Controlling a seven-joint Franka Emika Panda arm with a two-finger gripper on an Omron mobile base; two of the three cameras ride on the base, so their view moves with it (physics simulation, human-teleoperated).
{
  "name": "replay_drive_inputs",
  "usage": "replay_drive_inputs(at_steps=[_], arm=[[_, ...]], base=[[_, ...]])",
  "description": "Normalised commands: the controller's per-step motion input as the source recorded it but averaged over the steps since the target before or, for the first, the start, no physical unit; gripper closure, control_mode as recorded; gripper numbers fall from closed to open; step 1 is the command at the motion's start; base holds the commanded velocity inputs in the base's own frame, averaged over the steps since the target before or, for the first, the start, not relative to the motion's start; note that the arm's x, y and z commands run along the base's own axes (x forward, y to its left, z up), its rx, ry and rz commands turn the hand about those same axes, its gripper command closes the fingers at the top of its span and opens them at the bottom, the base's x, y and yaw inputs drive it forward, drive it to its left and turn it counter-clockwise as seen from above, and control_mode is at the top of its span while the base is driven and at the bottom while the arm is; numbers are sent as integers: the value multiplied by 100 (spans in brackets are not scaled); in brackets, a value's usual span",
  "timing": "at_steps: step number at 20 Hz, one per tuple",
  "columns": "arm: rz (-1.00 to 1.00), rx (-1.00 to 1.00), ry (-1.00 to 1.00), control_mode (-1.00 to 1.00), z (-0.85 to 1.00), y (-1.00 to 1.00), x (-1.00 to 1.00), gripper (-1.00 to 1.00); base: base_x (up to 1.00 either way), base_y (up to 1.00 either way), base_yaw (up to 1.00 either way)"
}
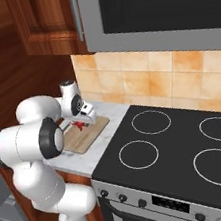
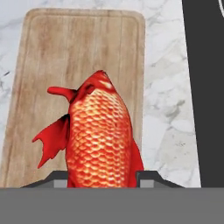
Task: Retrieve the fish from the fridge and place it on the cutting board.
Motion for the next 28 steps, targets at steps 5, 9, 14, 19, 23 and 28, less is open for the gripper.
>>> replay_drive_inputs(at_steps=[5,9,14,19,23,28], arm=[[-6,0,0,-100,-60,5,51,100],[-8,0,0,-100,-41,10,47,100],[-2,1,0,-100,-28,5,36,100],[0,3,0,-100,-23,11,18,-100],[0,3,0,-100,-19,1,7,-100],[0,1,1,-100,-2,0,-1,-100]], base=[[0,0,0],[0,0,0],[0,0,0],[0,0,0],[0,0,0],[0,0,0]])
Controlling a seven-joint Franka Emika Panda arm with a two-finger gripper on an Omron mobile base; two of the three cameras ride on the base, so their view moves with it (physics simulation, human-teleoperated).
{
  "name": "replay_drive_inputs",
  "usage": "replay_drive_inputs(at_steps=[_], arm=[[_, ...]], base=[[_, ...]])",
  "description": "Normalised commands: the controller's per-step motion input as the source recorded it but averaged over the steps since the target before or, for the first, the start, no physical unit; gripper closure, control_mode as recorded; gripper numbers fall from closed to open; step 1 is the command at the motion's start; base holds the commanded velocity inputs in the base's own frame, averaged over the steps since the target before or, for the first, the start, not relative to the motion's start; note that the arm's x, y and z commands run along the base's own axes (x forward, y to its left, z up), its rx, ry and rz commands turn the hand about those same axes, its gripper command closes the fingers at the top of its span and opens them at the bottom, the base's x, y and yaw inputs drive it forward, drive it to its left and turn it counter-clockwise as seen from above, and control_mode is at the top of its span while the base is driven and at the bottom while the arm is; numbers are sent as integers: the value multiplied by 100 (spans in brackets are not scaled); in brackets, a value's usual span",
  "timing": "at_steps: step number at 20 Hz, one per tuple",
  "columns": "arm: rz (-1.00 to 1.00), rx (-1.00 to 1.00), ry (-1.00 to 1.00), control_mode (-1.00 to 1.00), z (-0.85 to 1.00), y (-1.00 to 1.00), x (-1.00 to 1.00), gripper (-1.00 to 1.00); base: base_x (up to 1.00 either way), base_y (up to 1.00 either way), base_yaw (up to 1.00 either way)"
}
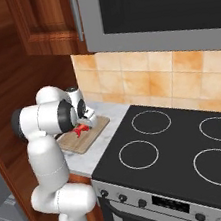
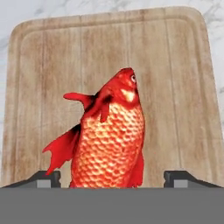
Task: Retrieve the fish from the fridge and place it on the cutting board.
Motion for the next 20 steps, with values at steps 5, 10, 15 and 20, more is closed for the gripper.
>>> replay_drive_inputs(at_steps=[5,10,15,20], arm=[[0,0,0,-100,12,0,-23,-100],[0,0,0,-100,34,0,-43,-100],[0,0,0,-100,27,2,-50,-100],[7,0,0,-100,34,0,-74,-100]], base=[[0,0,0],[0,0,0],[0,0,0],[0,0,0]])
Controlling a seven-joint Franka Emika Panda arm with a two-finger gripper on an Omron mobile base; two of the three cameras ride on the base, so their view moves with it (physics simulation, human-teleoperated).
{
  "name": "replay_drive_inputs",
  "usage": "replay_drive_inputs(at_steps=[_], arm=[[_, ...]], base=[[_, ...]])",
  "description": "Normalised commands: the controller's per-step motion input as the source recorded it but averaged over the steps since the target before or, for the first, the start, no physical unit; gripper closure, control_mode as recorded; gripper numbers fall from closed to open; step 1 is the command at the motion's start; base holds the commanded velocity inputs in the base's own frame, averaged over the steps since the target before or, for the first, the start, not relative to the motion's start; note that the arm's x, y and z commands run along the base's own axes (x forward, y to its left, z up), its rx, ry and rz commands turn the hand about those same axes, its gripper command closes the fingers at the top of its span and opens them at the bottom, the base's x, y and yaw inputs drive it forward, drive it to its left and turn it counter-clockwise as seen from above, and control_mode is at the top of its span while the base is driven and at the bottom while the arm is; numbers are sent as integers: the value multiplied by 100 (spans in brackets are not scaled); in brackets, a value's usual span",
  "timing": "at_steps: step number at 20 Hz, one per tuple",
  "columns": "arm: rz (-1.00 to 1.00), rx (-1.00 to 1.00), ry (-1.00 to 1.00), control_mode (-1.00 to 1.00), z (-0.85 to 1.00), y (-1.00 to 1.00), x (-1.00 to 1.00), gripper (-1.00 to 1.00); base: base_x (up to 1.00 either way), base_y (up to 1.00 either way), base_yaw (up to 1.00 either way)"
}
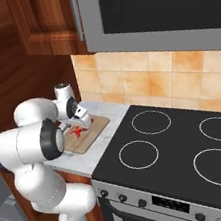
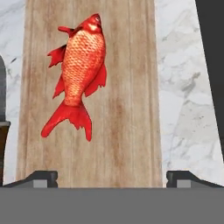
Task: Retrieve the fish from the fridge and place it on the cutting board.
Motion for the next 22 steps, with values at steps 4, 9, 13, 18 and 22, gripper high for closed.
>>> replay_drive_inputs(at_steps=[4,9,13,18,22], arm=[[11,1,1,-100,48,0,-87,-100],[10,2,11,-100,42,0,-74,-100],[17,0,14,-100,12,-2,-59,-100],[18,0,18,-100,24,-1,-76,-100],[16,0,16,-100,14,-4,-82,-100]], base=[[0,0,0],[0,0,0],[0,0,0],[0,0,0],[0,0,0]])
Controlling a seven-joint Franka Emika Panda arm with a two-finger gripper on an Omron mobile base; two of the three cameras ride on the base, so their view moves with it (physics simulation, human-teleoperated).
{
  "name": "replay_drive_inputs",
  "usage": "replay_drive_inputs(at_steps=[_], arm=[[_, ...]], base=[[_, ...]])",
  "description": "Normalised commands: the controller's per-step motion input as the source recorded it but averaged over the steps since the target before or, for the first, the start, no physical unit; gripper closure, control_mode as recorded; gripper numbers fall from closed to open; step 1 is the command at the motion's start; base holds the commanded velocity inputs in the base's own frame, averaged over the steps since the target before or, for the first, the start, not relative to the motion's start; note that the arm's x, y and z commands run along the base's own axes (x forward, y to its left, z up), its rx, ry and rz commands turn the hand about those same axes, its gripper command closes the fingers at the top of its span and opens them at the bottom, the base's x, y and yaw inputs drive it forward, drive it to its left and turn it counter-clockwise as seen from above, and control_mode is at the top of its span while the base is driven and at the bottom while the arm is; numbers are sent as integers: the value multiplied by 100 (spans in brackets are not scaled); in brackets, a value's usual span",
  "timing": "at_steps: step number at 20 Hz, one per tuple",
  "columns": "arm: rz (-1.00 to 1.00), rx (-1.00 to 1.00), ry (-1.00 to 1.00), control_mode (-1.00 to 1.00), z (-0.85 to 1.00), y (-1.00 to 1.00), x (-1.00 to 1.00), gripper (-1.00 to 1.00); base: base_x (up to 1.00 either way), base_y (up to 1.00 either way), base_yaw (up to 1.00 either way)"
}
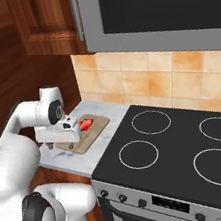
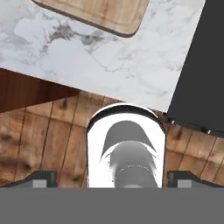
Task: Retrieve the fish from the fridge and place it on the cutting board.
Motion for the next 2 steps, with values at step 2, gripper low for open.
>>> replay_drive_inputs(at_steps=[2], arm=[[17,-5,12,-100,0,-4,-71,-100]], base=[[0,0,0]])
